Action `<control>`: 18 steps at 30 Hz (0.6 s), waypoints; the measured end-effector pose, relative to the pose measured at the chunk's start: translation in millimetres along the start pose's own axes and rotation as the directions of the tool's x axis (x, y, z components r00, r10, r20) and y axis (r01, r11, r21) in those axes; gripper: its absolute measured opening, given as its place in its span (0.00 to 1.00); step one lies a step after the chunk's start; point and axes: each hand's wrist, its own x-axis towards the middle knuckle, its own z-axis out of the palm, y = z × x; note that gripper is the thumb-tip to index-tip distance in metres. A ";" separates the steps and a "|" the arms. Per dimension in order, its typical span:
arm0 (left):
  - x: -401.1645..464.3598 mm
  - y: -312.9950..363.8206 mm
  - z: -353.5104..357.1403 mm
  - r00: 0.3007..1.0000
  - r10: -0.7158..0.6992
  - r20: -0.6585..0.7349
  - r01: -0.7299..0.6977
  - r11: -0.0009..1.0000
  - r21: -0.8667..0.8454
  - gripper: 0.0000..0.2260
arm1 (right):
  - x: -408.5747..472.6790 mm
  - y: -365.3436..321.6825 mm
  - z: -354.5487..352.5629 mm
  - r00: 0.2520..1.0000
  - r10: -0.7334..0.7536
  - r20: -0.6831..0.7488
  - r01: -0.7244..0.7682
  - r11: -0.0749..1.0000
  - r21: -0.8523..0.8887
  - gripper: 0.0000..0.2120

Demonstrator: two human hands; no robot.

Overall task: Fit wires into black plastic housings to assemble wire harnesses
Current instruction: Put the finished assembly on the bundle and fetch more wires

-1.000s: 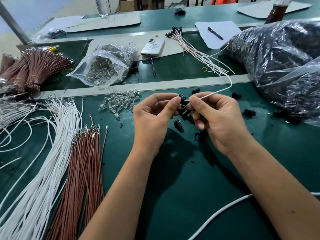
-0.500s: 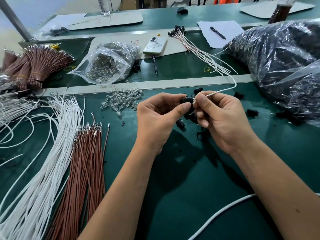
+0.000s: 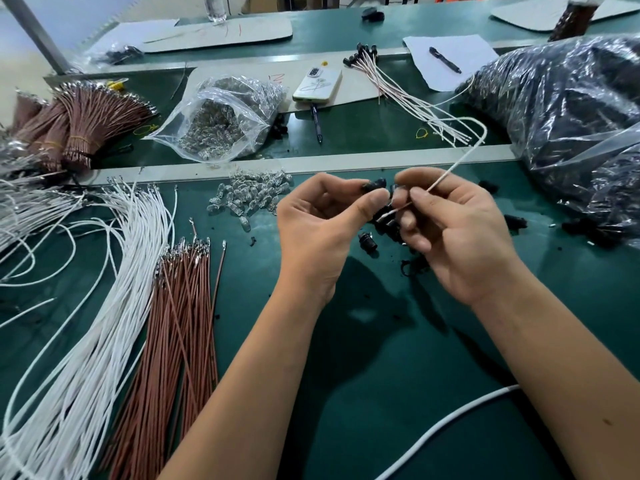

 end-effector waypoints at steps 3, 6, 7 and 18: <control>-1.3 -2.1 0.7 1.000 0.005 0.027 -0.006 0.999 0.036 0.10 | -2.8 4.1 5.3 0.995 0.045 0.088 -0.042 0.999 -0.035 0.08; -1.1 -3.4 -0.6 0.998 0.005 0.068 -0.010 0.998 0.068 0.10 | -4.3 4.7 6.1 0.995 0.028 0.091 -0.023 0.998 -0.060 0.09; -1.2 -3.4 -0.5 0.996 0.003 0.085 -0.010 0.997 0.078 0.10 | -4.4 4.0 5.6 0.997 0.022 0.080 -0.017 0.998 -0.066 0.07; 0.7 -1.2 -5.1 0.986 -0.048 0.159 0.037 0.997 0.073 0.07 | -3.7 -2.0 1.2 0.980 0.128 0.151 -0.130 0.992 0.004 0.09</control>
